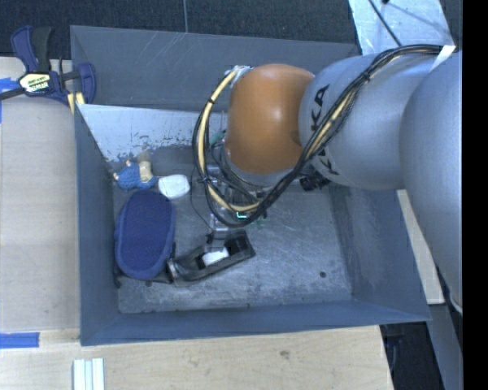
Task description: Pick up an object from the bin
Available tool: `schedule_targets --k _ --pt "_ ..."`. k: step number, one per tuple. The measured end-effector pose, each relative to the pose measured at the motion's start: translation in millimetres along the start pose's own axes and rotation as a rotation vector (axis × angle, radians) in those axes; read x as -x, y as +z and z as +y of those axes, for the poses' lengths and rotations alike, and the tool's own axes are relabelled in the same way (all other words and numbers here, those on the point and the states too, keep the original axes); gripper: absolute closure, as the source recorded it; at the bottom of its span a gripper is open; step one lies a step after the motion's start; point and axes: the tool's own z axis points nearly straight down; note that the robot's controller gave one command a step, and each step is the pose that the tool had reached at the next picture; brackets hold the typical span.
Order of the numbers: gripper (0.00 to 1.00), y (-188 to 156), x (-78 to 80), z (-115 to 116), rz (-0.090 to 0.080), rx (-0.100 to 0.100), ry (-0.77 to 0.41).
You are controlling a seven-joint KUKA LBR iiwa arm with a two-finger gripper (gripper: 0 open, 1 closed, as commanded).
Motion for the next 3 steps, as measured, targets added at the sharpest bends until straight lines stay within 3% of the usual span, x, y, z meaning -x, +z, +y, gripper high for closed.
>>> schedule_targets --k 1,2,3 --pt "1.00 -4 2.1 0 -0.008 0.002 0.003" --pt "0.00 -4 2.1 0 -0.008 0.002 0.003" --pt "0.00 75 -57.6 -85 0.006 -0.001 -0.095"
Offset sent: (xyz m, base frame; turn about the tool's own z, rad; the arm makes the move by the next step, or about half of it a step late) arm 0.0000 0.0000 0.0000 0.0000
